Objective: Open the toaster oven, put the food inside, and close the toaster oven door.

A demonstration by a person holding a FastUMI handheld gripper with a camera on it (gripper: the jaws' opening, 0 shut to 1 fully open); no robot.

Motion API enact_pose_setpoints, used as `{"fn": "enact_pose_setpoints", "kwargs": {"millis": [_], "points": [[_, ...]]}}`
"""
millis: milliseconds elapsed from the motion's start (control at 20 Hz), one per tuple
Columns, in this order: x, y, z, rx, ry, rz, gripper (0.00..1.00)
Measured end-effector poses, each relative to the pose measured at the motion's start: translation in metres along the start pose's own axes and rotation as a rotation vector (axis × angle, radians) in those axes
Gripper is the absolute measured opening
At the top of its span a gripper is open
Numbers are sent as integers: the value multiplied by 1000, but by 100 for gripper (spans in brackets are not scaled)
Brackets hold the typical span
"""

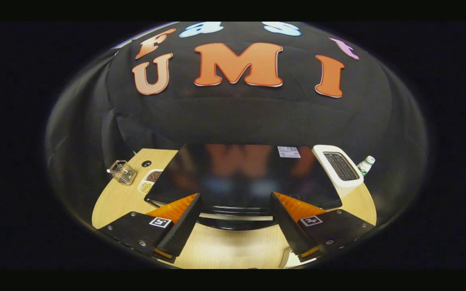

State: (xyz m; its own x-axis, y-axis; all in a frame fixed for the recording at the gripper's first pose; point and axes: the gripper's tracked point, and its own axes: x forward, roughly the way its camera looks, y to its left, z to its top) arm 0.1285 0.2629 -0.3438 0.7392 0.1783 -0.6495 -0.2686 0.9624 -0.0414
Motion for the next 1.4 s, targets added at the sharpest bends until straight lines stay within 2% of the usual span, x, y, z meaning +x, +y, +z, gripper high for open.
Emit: {"fn": "enact_pose_setpoints", "kwargs": {"millis": [200,450,800,1100,1400], "points": [[7,-1,-5,8,14,-9,100],[-8,0,-22,-8,65,-9,99],[-24,1,-32,-21,53,-3,100],[-60,4,-85,-1,102,29,100],[-64,6,-137,75,168,45,100]]}}
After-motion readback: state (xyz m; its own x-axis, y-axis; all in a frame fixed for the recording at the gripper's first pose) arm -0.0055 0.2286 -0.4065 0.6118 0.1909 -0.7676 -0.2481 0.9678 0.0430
